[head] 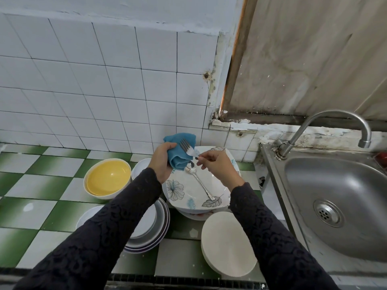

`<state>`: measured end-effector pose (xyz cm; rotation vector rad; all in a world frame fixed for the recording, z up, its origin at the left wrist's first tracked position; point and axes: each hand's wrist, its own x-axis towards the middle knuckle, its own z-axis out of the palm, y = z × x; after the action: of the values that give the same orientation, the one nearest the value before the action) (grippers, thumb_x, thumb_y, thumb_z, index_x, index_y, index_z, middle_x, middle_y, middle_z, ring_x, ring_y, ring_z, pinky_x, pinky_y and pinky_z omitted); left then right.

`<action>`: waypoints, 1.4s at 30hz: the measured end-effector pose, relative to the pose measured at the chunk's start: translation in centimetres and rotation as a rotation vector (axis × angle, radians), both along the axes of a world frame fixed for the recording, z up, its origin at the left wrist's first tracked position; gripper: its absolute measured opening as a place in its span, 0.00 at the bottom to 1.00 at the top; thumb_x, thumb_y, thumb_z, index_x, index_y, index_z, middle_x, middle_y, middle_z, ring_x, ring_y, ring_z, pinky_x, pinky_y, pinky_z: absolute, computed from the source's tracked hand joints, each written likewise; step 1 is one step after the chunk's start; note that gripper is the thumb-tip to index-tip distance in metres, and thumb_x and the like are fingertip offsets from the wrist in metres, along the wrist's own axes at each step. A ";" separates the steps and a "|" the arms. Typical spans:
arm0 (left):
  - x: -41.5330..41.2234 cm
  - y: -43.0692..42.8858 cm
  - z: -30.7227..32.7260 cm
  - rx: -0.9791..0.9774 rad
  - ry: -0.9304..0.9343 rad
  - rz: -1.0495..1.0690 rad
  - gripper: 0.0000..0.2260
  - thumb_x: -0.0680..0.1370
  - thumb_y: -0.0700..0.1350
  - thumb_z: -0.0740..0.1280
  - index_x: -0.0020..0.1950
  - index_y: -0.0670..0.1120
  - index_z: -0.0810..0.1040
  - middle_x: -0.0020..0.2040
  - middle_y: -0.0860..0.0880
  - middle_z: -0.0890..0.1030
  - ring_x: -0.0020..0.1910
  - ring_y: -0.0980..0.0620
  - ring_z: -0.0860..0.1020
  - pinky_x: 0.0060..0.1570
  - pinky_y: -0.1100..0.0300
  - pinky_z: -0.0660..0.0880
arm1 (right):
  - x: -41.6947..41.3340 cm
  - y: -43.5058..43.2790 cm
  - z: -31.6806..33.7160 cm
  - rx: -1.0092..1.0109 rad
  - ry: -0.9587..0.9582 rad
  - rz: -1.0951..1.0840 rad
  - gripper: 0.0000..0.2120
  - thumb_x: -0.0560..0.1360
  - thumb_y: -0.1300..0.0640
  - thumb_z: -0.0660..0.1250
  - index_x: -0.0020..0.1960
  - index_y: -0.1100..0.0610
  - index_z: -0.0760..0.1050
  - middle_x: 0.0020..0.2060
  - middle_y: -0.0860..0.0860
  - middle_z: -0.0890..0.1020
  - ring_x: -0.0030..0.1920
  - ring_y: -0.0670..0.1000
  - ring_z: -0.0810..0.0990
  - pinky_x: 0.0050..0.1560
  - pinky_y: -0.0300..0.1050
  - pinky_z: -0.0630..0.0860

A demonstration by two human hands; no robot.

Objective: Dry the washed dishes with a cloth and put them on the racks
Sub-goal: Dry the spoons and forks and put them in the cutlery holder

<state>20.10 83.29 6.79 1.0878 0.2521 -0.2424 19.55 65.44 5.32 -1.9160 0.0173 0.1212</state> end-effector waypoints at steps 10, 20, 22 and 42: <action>-0.2 -1.2 0.3 -0.014 -0.054 0.058 0.10 0.81 0.42 0.57 0.60 0.42 0.73 0.52 0.43 0.79 0.48 0.46 0.77 0.46 0.53 0.74 | -0.7 -1.1 -0.4 0.458 0.059 -0.169 0.03 0.84 0.62 0.61 0.52 0.57 0.72 0.40 0.53 0.84 0.40 0.49 0.84 0.45 0.46 0.80; -1.3 -1.2 1.3 -0.091 0.008 0.041 0.13 0.79 0.42 0.58 0.59 0.40 0.75 0.50 0.39 0.80 0.46 0.43 0.79 0.48 0.51 0.76 | 0.4 0.3 -1.0 0.042 -0.331 -0.106 0.13 0.75 0.69 0.71 0.38 0.54 0.75 0.37 0.48 0.81 0.41 0.47 0.79 0.45 0.37 0.76; -1.4 -0.8 1.5 -0.090 0.027 0.030 0.12 0.79 0.43 0.58 0.58 0.41 0.76 0.48 0.41 0.81 0.44 0.44 0.80 0.45 0.52 0.78 | 0.6 0.4 -1.4 0.033 -0.307 -0.119 0.17 0.75 0.70 0.70 0.35 0.52 0.74 0.34 0.47 0.80 0.38 0.49 0.79 0.42 0.40 0.75; -1.1 -1.6 0.2 0.683 -0.461 0.032 0.18 0.83 0.42 0.58 0.73 0.54 0.66 0.61 0.45 0.75 0.52 0.51 0.75 0.50 0.57 0.77 | -0.1 1.8 -1.5 0.273 0.028 -0.035 0.08 0.79 0.69 0.66 0.44 0.59 0.76 0.34 0.54 0.83 0.30 0.46 0.81 0.32 0.38 0.76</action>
<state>19.03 81.65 7.01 1.7751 -0.0761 0.1443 19.45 67.29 3.84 -1.6404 0.0503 0.1205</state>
